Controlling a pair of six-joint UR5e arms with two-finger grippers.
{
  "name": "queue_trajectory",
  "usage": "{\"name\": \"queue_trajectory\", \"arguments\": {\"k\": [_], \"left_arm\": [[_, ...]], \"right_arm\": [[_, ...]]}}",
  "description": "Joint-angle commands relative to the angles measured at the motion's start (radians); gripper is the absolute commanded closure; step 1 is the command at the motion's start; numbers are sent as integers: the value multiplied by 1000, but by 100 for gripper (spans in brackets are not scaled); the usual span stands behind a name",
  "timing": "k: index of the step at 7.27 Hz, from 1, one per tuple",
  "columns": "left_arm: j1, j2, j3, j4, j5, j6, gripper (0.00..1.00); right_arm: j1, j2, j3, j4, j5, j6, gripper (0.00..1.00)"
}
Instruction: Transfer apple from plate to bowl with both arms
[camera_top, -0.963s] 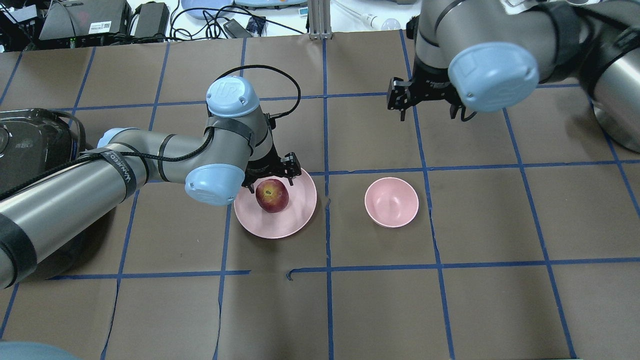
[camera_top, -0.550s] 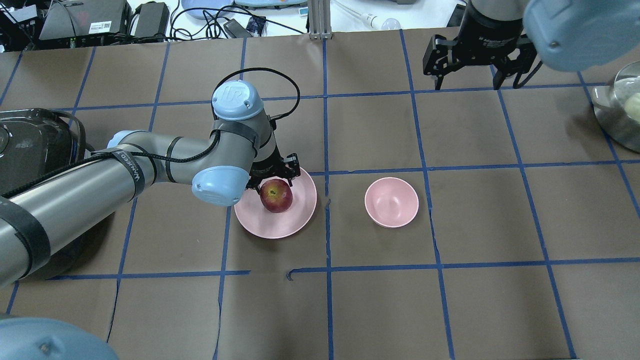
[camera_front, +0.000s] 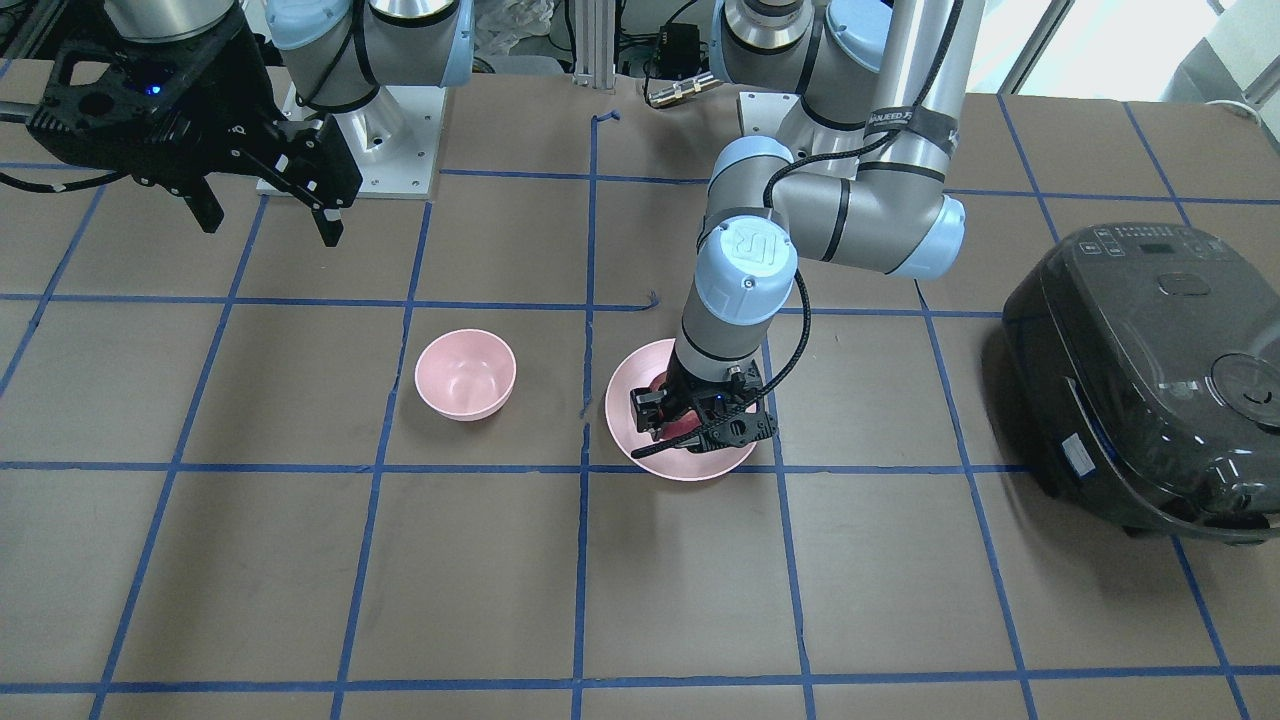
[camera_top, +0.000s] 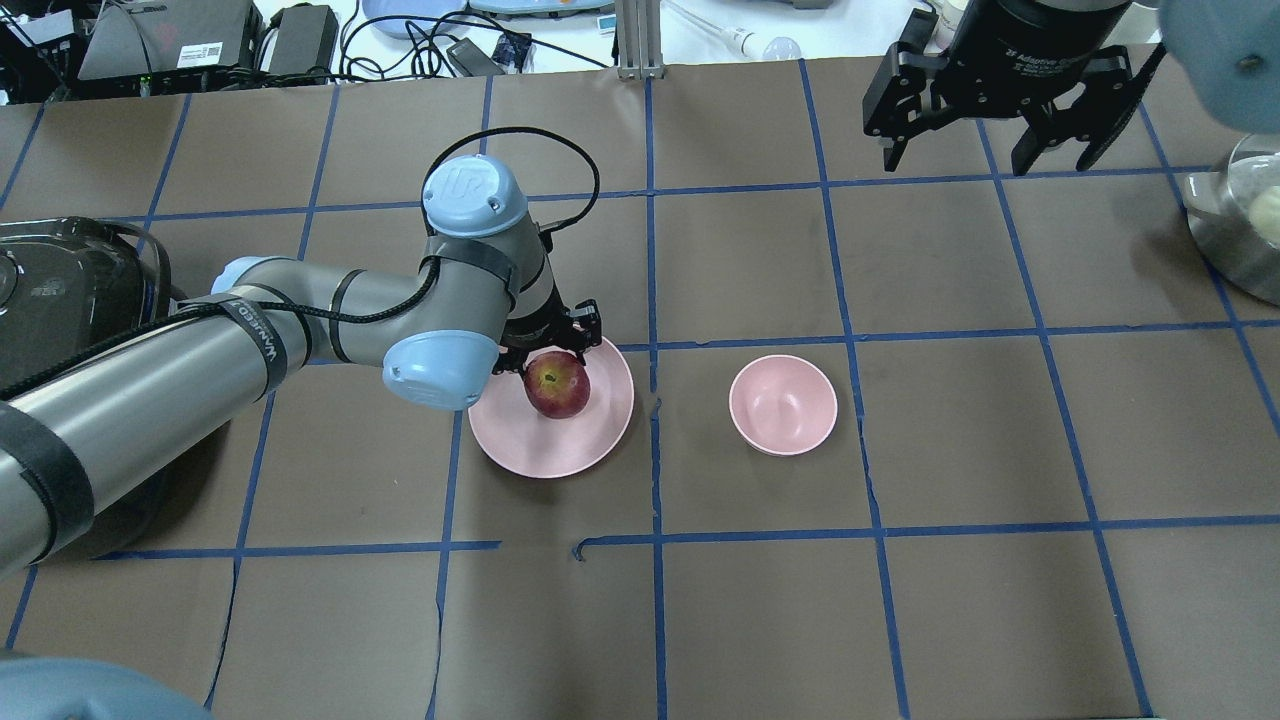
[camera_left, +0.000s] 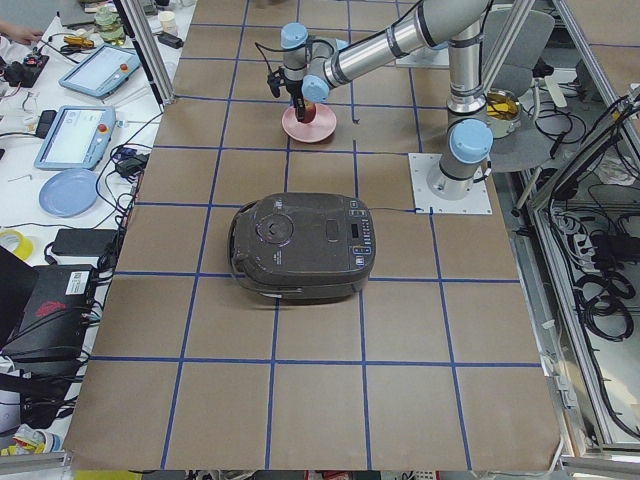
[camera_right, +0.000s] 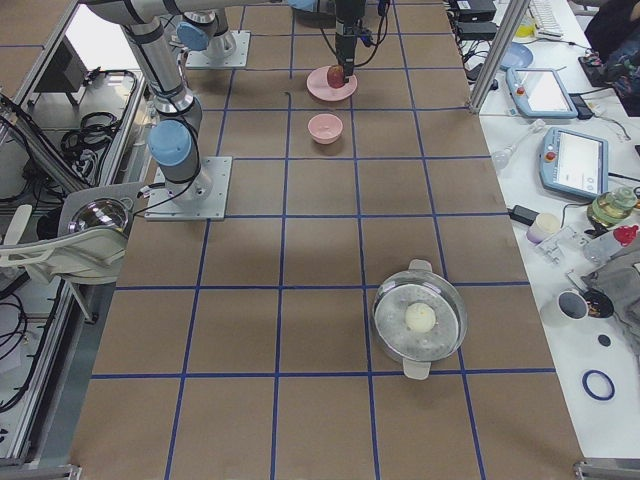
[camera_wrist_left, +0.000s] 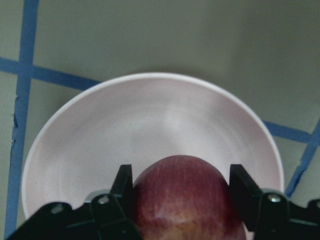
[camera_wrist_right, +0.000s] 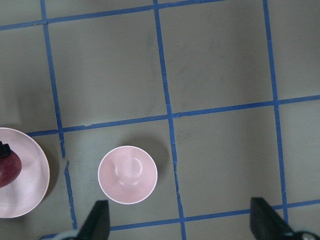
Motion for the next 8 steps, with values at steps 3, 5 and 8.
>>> {"name": "queue_trajectory", "arguments": {"k": [3, 5, 8], "left_arm": [[-142, -3, 143, -47, -89, -322, 93], [-240, -16, 177, -32, -96, -459, 93], [-312, -90, 177, 13, -84, -554, 94]], "right_arm": [[-7, 10, 0, -5, 5, -100, 0], [-5, 10, 0, -13, 5, -76, 0], [-7, 10, 14, -39, 5, 44, 0]]}}
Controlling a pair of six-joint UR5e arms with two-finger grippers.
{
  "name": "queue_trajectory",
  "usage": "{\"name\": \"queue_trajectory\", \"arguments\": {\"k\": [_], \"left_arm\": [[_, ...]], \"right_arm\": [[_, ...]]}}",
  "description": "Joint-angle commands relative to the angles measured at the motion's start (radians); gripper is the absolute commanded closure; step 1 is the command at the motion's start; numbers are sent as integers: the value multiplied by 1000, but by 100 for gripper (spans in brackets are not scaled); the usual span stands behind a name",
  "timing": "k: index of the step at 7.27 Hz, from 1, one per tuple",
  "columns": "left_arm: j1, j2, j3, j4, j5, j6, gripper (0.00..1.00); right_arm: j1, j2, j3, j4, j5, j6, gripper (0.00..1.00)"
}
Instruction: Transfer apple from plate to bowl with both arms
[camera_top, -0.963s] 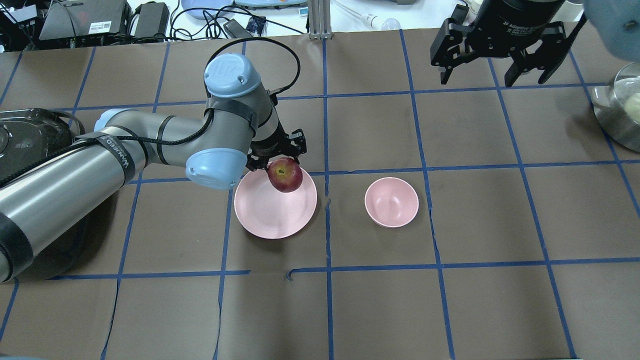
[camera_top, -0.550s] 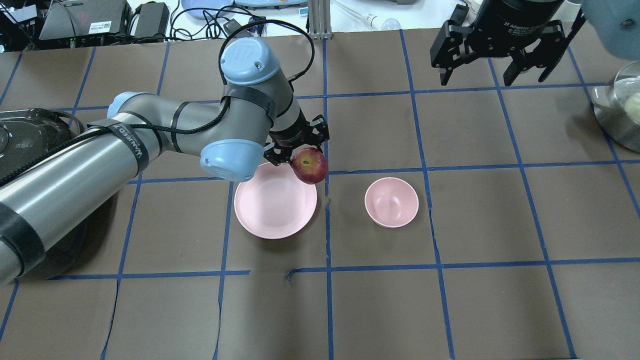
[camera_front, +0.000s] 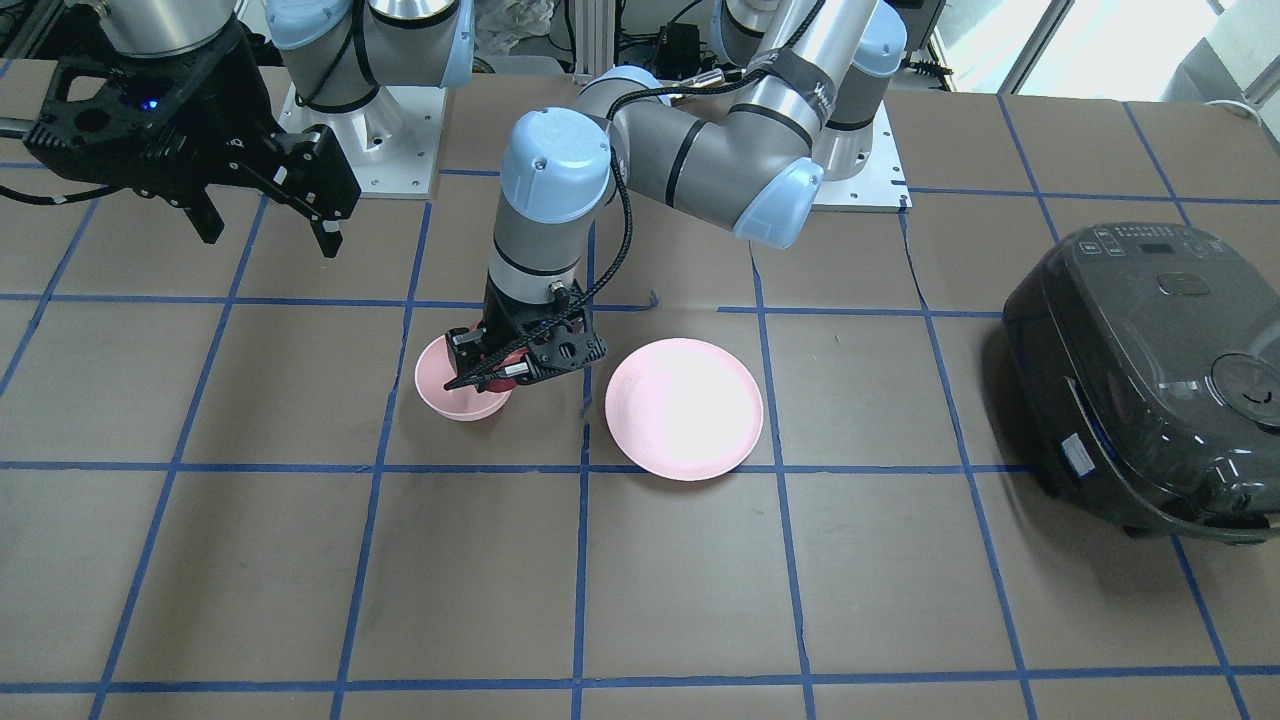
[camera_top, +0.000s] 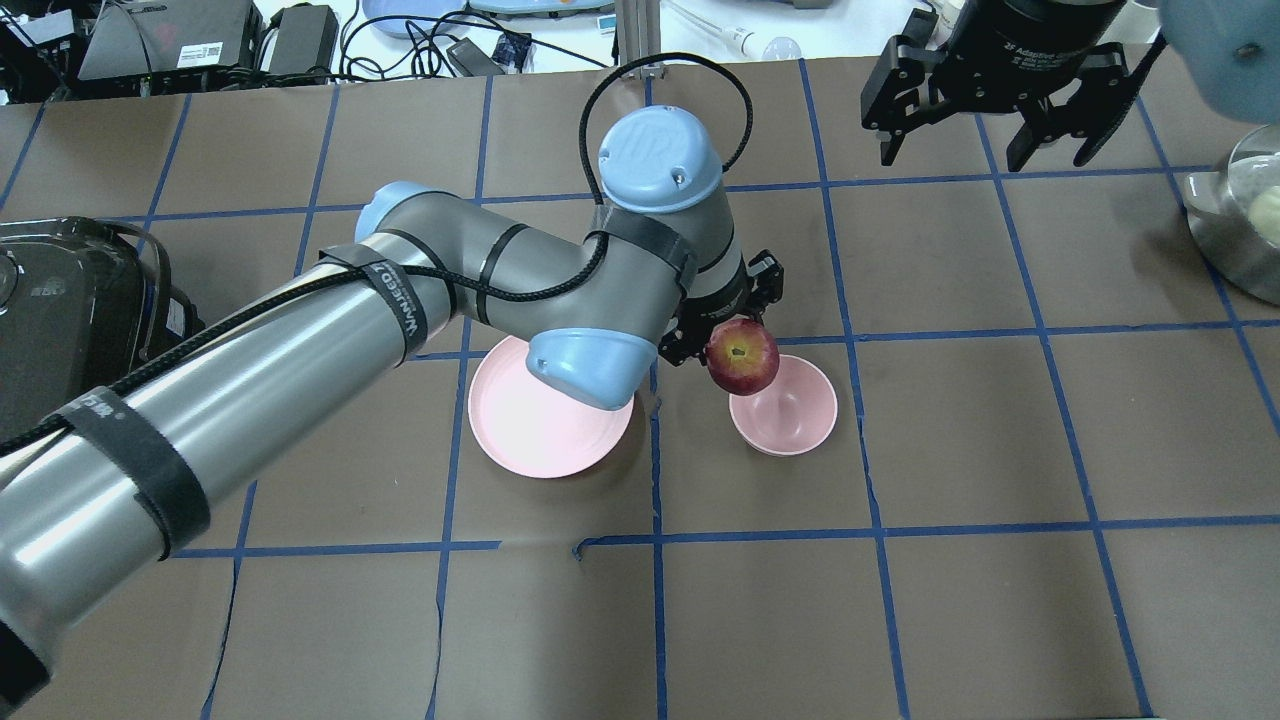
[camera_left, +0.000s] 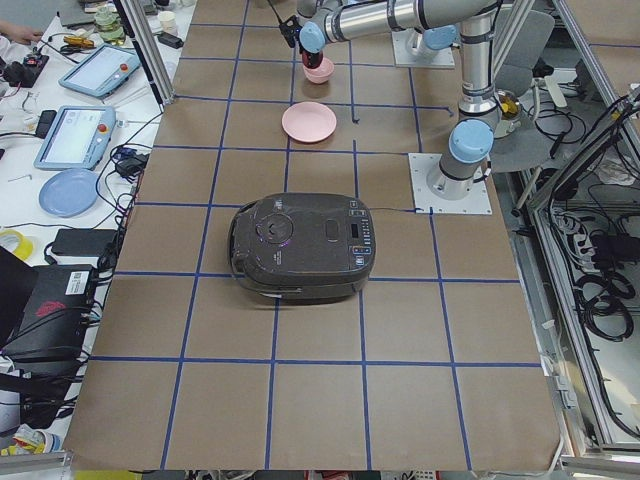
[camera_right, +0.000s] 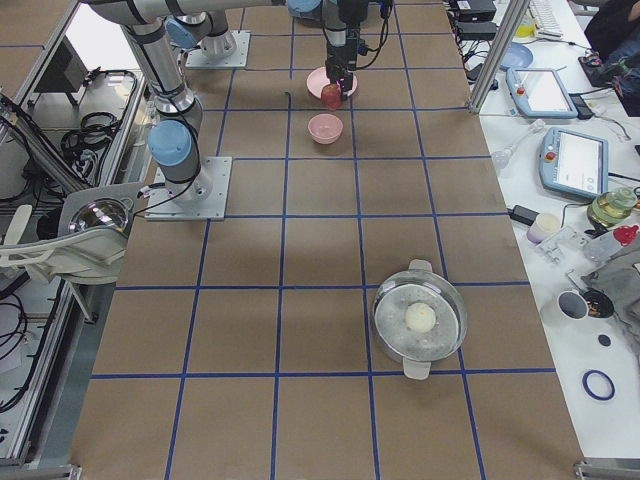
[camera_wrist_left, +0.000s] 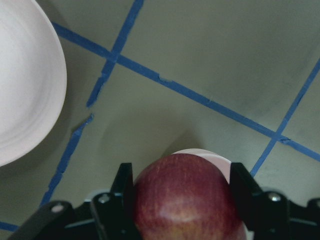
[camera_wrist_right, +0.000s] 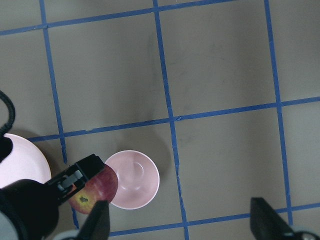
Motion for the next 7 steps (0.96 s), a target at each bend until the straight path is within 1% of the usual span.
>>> {"name": "queue_trajectory", "arguments": {"k": [1, 4, 5, 6, 7], "left_arm": [[-44, -42, 2, 43, 2, -88, 93], [-64, -90, 2, 88, 4, -123, 92], [-73, -102, -1, 88, 8, -127, 86], [-83, -116, -1, 88, 22, -127, 43], [-87, -118, -2, 88, 40, -130, 13]], "right_arm": [[-2, 0, 9, -12, -2, 24, 0], [2, 0, 12, -9, -7, 24, 0], [4, 0, 12, -9, -11, 21, 0], [4, 0, 12, -9, -14, 18, 0], [4, 0, 12, -11, -10, 18, 0]]}}
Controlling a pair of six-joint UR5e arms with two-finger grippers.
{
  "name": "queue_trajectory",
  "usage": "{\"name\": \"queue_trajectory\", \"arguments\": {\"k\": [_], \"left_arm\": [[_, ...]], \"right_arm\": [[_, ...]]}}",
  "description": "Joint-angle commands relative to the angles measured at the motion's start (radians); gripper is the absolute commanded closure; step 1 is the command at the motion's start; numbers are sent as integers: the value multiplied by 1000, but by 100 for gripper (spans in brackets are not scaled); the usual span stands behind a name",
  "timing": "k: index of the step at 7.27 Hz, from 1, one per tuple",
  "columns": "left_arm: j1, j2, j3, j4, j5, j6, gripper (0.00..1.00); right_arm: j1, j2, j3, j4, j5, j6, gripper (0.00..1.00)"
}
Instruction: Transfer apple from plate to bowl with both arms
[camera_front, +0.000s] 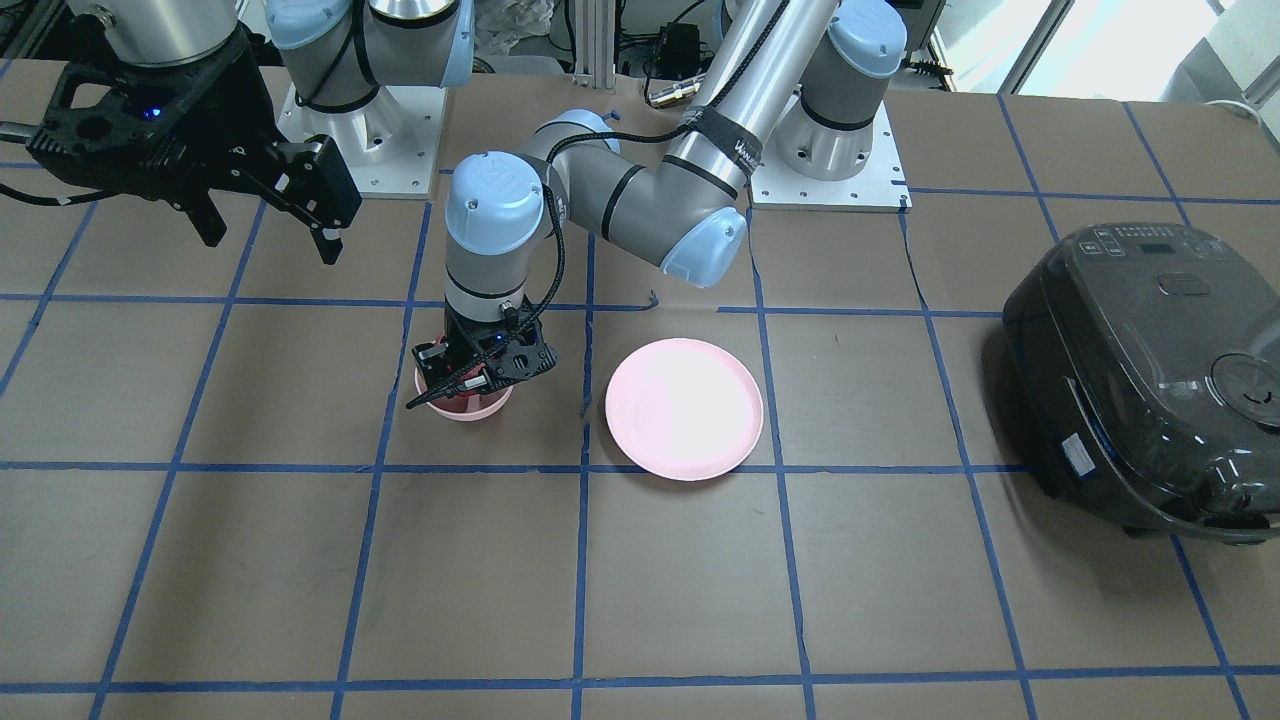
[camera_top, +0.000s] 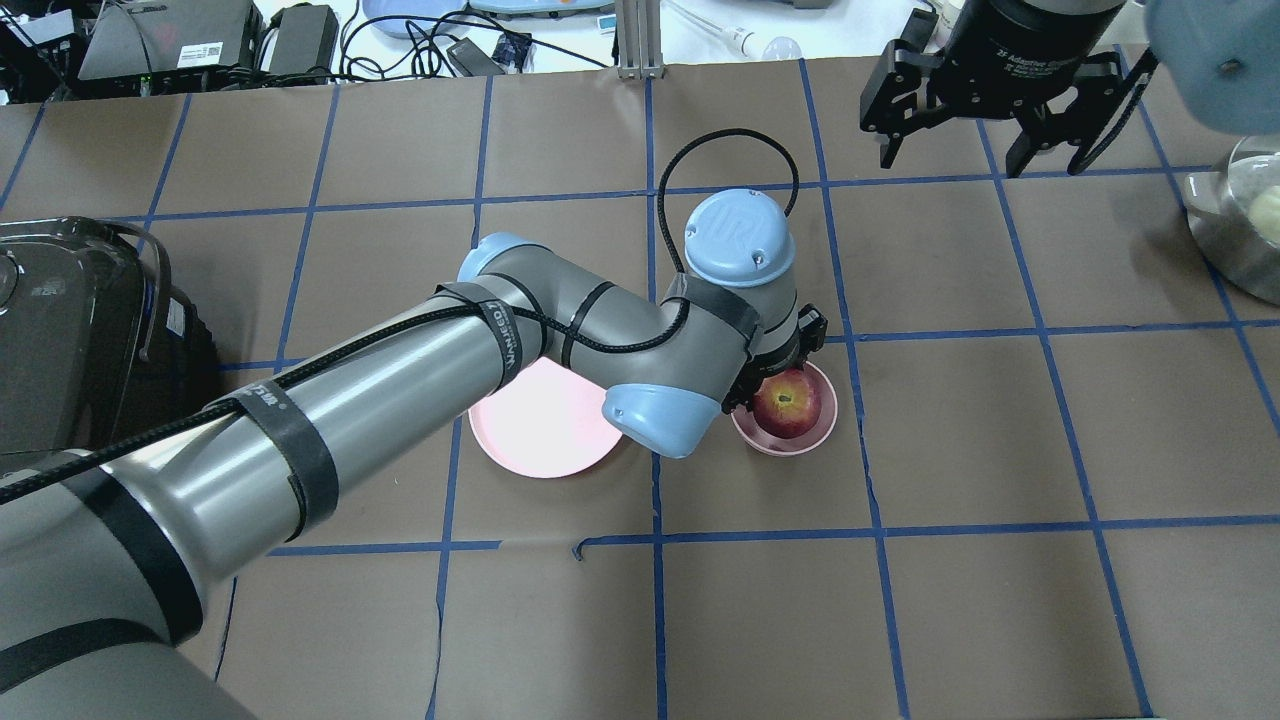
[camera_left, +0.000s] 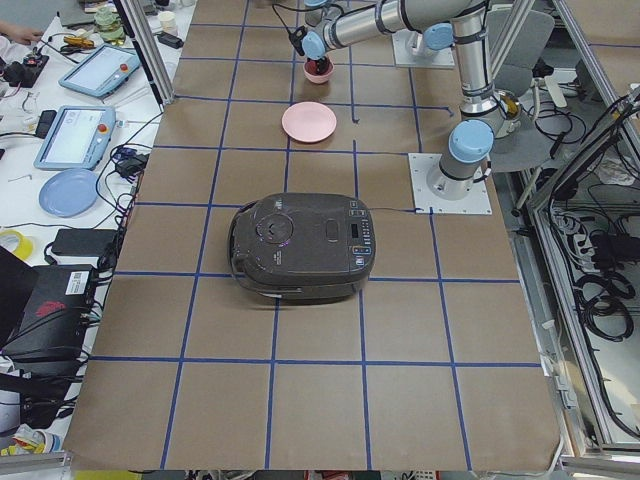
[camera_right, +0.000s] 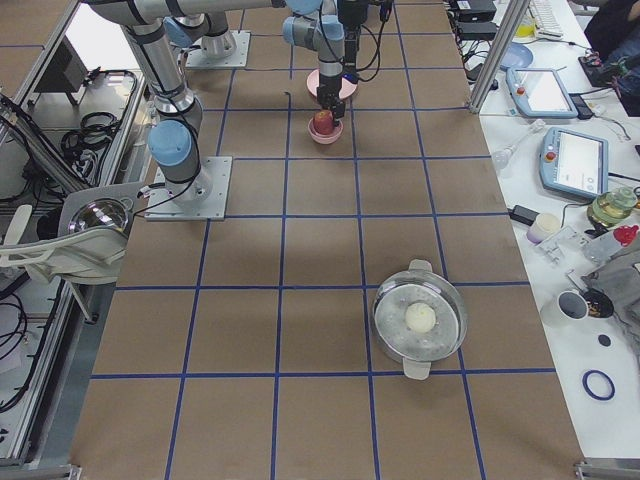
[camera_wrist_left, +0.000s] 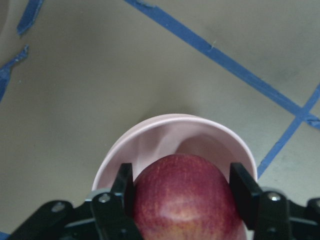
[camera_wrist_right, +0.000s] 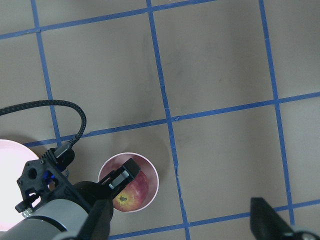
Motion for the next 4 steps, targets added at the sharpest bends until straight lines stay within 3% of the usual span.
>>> {"name": "queue_trajectory", "arguments": {"k": [1, 2, 4], "left_arm": [[-9, -6, 0, 1, 25, 1, 7], [-12, 18, 0, 1, 72, 1, 0], [3, 73, -5, -7, 80, 20, 0]], "right_arm": [[0, 2, 2, -1, 8, -3, 0], [-1, 2, 6, -3, 8, -3, 0], [-3, 2, 6, -1, 5, -4, 0]]}}
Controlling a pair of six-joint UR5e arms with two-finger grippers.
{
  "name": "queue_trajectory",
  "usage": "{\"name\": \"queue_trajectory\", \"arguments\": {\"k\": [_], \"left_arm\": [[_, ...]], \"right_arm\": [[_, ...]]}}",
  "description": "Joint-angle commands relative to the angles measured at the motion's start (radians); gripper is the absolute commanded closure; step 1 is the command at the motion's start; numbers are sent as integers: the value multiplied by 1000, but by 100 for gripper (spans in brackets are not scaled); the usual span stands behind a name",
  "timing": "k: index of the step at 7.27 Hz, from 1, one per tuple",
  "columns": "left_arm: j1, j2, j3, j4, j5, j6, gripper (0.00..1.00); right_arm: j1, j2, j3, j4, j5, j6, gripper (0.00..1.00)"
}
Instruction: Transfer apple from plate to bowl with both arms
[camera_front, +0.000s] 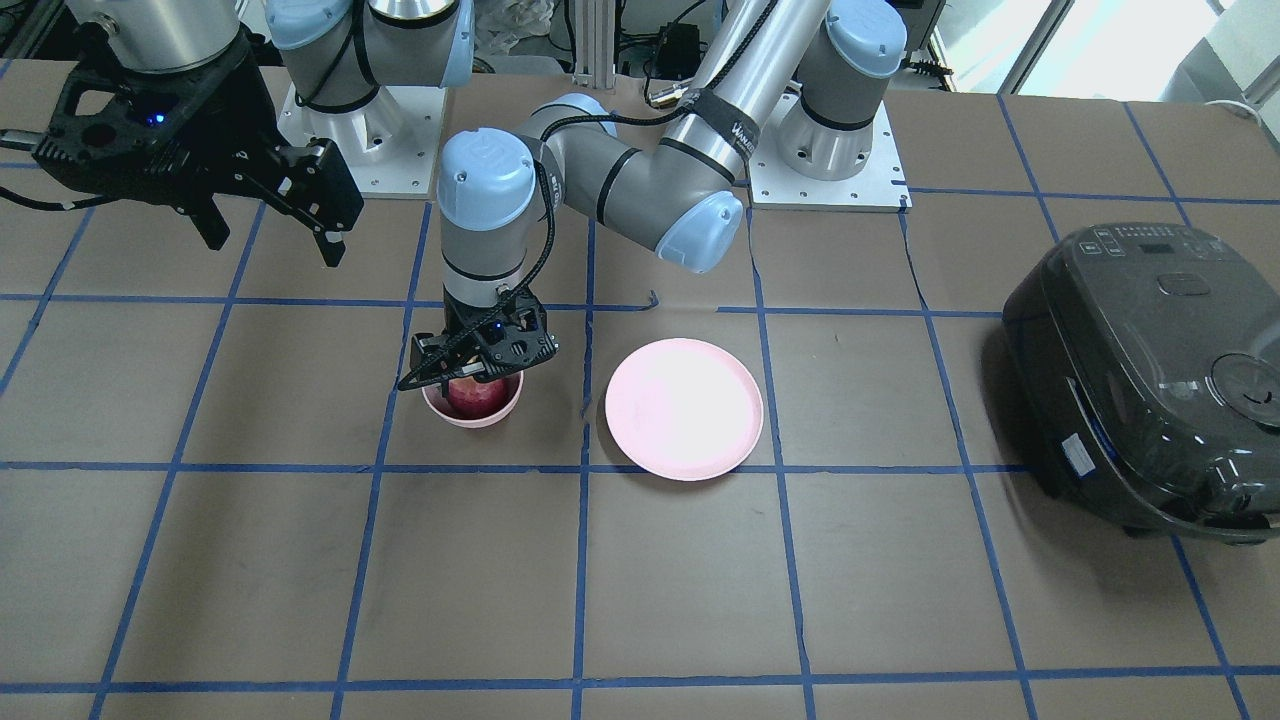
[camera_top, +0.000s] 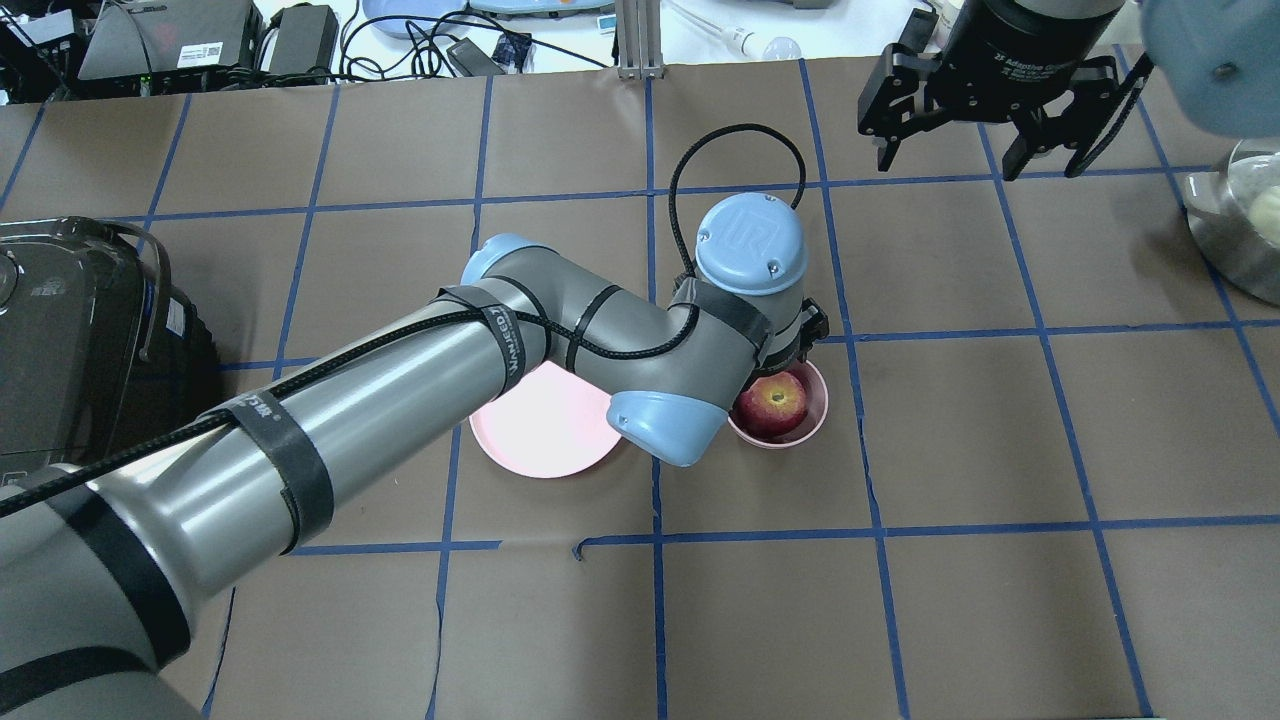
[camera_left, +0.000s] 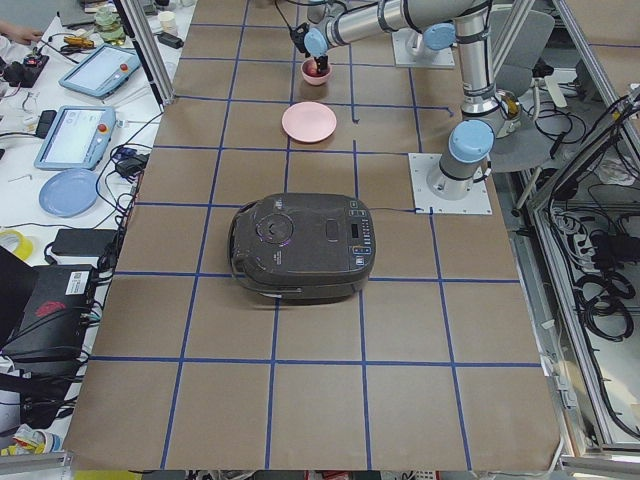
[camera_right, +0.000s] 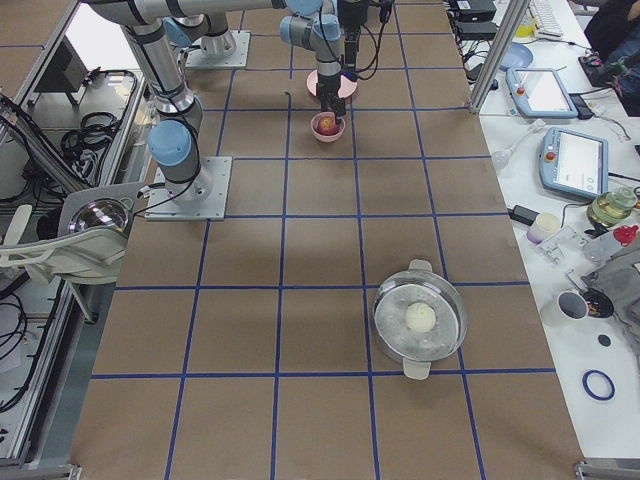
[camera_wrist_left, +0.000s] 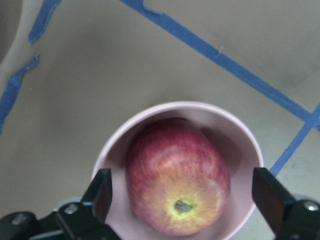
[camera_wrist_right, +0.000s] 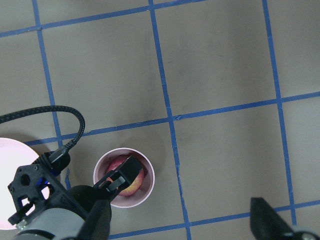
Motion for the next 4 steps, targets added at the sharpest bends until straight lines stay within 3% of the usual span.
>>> {"name": "queue_trajectory", "arguments": {"k": [1, 2, 4], "left_arm": [[23, 63, -17, -20, 15, 65, 0], [82, 101, -77, -33, 41, 176, 0], [292, 222, -181, -34, 50, 597, 0]], "right_arm": [[-1, 0, 2, 2, -1, -1, 0], [1, 0, 2, 3, -1, -1, 0], [4, 0, 2, 6, 0, 1, 0]]}}
